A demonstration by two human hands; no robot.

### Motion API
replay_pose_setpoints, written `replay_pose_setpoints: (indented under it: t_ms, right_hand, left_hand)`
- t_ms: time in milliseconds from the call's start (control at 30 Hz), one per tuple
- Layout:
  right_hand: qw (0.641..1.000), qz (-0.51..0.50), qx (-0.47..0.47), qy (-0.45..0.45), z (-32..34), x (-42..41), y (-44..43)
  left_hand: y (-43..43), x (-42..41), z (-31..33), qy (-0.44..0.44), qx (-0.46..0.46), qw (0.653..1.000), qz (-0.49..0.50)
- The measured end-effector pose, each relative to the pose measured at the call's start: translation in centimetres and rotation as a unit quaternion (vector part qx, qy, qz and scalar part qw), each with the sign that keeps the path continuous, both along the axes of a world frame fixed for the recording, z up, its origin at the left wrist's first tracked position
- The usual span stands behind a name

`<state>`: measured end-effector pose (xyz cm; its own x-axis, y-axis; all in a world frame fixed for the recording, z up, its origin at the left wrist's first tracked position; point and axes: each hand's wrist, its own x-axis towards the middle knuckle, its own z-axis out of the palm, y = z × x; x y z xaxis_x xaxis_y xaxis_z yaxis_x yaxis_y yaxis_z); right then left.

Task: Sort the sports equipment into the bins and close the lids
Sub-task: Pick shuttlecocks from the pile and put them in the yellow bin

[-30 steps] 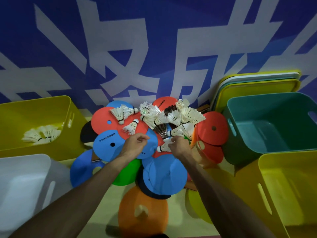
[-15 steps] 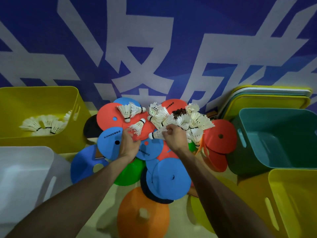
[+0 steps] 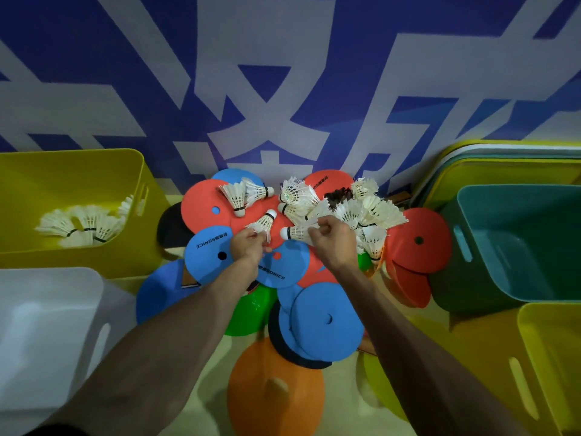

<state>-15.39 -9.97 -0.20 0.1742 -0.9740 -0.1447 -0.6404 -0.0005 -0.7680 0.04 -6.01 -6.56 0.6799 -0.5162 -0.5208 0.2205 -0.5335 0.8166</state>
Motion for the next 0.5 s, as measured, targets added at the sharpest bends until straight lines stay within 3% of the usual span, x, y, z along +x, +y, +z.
replay_pose_setpoints:
  t_ms: [167, 300, 500]
  right_hand:
    - [0.999, -0.008, 0.004, -0.031, 1.0, 1.8, 0.0]
    - [0.994, -0.069, 0.024, -0.076, 1.8, 4.5, 0.2]
    - [0.994, -0.041, 0.038, -0.098, 3.7, 10.7, 2.2]
  left_hand:
    - [1.7, 1.7, 1.7, -0.094, -0.012, 0.994, -0.059]
    - [4.3, 4.5, 4.1, -0.174, -0.008, 0.979, -0.106]
    - [7.0, 11.1, 9.2, -0.22, -0.04, 0.973, -0.054]
